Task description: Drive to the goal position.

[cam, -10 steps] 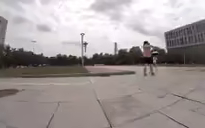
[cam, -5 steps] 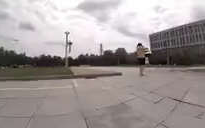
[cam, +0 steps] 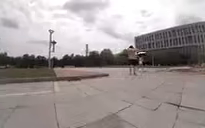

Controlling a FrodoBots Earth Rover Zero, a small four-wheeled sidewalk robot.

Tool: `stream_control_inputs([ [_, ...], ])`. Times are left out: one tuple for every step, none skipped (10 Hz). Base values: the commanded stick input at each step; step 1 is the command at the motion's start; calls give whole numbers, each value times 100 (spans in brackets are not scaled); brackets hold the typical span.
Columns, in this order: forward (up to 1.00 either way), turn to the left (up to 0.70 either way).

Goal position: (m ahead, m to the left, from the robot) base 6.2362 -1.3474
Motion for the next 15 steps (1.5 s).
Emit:
stream_control_inputs([
  [100,-40],
  [100,-40],
  [100,-40],
  [100,-40],
  [100,-40],
  [100,-36],
  [100,-25],
  [100,-15],
  [100,-14],
  [100,-4],
  [100,0],
  [100,0],
  [100,0],
  [100,0],
  [100,0],
])
